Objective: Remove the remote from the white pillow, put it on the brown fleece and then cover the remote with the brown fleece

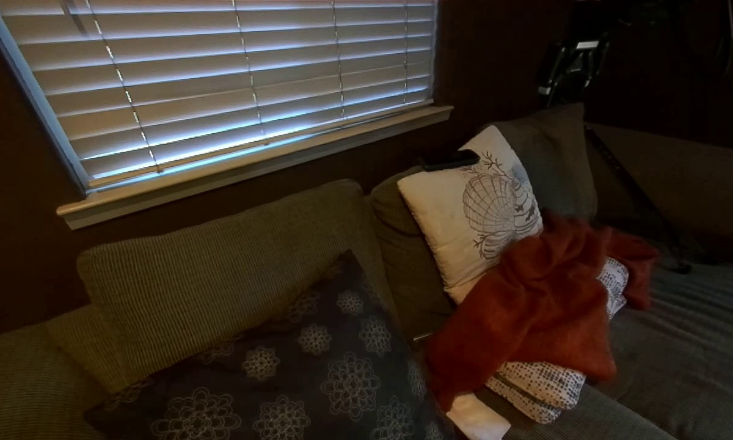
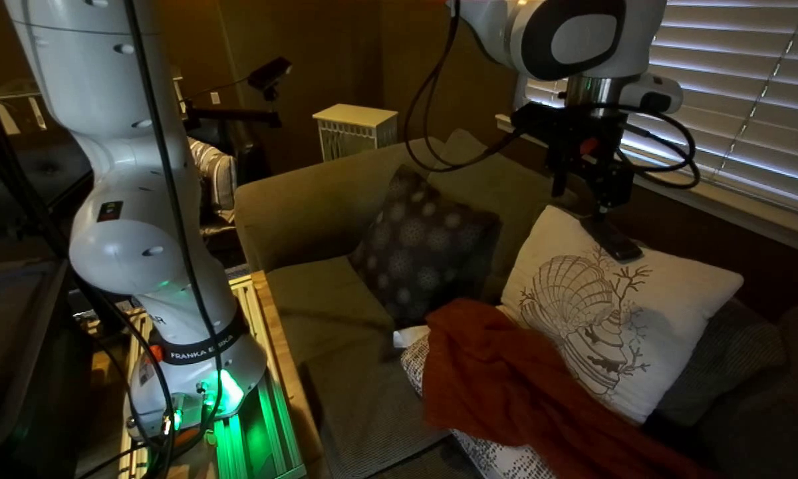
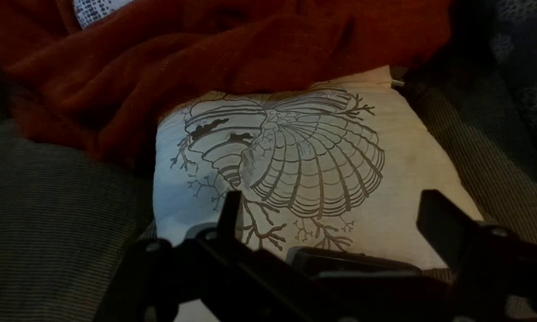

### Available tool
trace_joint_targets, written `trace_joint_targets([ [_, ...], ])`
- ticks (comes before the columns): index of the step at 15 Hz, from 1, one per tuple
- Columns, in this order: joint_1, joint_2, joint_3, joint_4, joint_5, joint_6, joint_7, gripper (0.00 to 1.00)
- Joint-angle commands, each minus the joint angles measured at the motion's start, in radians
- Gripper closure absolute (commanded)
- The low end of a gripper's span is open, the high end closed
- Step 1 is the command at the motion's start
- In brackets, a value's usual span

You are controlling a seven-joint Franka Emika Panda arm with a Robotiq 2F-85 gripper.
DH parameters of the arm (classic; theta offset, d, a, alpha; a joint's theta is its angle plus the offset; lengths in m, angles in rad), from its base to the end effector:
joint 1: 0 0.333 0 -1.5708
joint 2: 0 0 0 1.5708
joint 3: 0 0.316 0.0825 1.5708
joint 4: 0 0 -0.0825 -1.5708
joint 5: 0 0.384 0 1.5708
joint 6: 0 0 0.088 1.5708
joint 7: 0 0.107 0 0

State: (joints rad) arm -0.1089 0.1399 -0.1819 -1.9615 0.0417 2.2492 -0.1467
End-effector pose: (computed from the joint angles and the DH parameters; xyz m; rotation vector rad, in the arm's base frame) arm 0.5773 -0.1682 0.4197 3.0990 -0.2550 0.2317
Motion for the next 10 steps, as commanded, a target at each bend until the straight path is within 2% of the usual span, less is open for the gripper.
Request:
trace_joint_targets([
  [1,-0.022,0.051,0.027,0.038,0.064,0.044,0.038,0.0],
  [5,-0.022,0.107,0.035,0.087,0.089,0.07,0.108,0.0],
  [10,-0.022,0.208,0.045,0.206,0.078,0.031,0.175,0.0],
])
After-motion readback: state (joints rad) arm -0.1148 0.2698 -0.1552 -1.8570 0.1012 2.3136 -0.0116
